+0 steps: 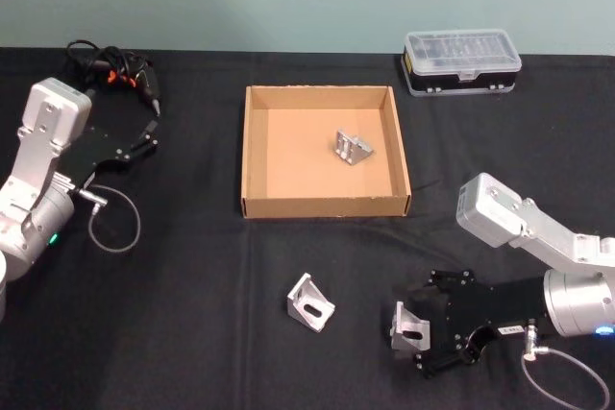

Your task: Use one hand to pick up the angle iron from the table and place it into the box.

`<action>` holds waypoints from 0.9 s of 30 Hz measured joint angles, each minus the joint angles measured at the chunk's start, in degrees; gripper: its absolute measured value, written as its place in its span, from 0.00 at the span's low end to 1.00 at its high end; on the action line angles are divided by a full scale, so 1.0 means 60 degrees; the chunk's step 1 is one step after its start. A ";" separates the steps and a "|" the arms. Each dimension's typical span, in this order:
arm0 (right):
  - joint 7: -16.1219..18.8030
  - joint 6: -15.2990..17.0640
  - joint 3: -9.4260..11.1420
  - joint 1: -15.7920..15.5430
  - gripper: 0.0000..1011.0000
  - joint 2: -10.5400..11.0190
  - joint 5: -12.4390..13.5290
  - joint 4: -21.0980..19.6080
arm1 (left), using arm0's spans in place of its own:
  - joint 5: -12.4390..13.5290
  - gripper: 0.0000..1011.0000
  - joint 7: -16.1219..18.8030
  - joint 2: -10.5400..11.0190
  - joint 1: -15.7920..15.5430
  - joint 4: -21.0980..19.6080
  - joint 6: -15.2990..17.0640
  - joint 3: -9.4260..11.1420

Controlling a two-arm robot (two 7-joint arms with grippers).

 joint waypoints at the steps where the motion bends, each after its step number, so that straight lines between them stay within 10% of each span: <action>1: -0.0001 0.0003 -0.0007 0.0005 0.99 -0.0011 -0.0017 0.0014 | 0.0000 0.99 0.0000 0.0001 0.0000 0.0000 0.0000 0.0000; 27: 0.0063 -0.0096 -0.0132 0.0103 0.99 -0.0416 -0.0281 0.0377 | 0.0000 0.99 0.0000 0.0000 0.0000 0.0000 0.0000 0.0000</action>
